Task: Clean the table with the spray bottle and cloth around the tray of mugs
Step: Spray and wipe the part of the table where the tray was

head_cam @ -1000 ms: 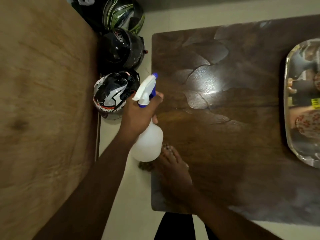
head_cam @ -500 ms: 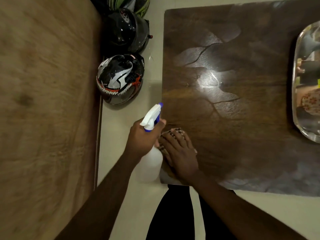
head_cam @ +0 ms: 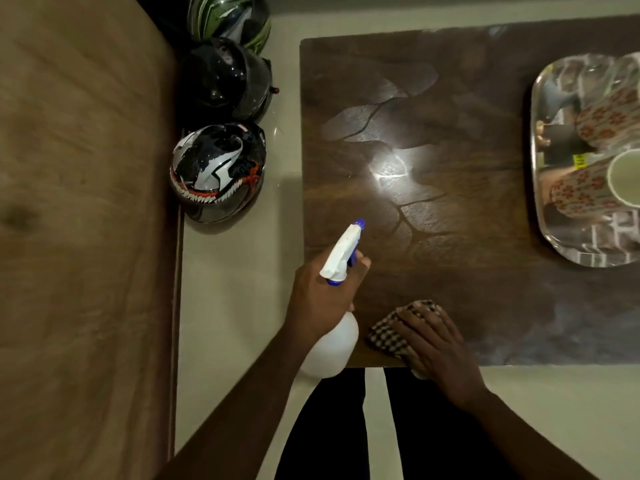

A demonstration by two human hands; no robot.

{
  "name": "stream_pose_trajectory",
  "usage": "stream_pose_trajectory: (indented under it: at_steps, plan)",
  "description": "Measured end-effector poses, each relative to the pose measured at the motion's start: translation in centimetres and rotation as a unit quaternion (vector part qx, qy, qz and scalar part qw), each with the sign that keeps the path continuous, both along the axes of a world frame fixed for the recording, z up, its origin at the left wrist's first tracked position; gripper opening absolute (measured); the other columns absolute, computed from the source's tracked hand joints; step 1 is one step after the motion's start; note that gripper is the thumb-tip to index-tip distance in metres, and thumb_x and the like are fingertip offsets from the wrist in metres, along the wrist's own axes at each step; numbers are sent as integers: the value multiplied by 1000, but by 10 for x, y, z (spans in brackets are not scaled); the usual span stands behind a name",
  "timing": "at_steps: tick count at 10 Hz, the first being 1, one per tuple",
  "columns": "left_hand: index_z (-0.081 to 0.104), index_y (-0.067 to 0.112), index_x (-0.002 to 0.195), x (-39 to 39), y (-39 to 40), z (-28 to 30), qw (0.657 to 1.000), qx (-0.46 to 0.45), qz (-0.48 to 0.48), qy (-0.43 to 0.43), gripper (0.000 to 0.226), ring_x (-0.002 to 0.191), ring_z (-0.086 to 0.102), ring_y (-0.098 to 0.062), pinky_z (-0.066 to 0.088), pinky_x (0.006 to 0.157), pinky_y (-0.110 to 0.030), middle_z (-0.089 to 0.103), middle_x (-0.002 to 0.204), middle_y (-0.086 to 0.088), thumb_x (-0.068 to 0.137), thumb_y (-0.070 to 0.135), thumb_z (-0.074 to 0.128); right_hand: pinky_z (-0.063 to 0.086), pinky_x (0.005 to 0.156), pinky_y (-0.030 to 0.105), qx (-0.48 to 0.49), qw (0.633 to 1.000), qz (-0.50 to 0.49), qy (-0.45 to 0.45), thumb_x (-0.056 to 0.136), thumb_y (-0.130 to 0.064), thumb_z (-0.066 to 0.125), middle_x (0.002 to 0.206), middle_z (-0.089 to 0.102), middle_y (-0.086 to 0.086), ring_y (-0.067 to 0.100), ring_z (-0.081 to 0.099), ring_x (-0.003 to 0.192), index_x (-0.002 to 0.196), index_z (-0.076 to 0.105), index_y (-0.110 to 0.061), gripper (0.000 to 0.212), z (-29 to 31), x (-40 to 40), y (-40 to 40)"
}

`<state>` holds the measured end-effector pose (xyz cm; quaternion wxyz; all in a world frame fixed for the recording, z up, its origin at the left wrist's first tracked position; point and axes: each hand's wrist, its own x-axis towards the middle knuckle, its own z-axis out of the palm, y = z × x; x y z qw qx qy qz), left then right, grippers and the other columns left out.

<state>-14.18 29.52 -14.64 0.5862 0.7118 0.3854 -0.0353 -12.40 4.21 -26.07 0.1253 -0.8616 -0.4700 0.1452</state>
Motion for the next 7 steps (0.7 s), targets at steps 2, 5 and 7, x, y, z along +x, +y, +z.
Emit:
stream_pose_trajectory:
  at_steps: [2,5,7]
  plan:
    - [64,18,104,40,-24,22,996,13,-41,-81,25,59,64,-10,49,64,-12,67,81,5,85,32,72,23,113,46,-11,996,-86,-9,99,-41,30,144,42,3,22,29,138,141,36,-23,46,8,38,-50]
    - [48,1,120,127,-103,50,933,307,-52,-182,66,96,39,33,26,82,9,58,110,6,70,22,85,25,108,43,118,989,-91,0,94,-36,42,146,39,-8,21,34,135,142,33,-33,49,25,80,-53]
    - [25,17,133,193,-182,88,906,323,-114,-247,78,95,21,47,16,81,15,37,112,57,77,18,80,27,110,45,238,966,-77,-64,98,-40,41,144,45,-5,23,35,137,138,43,-27,42,97,154,-84]
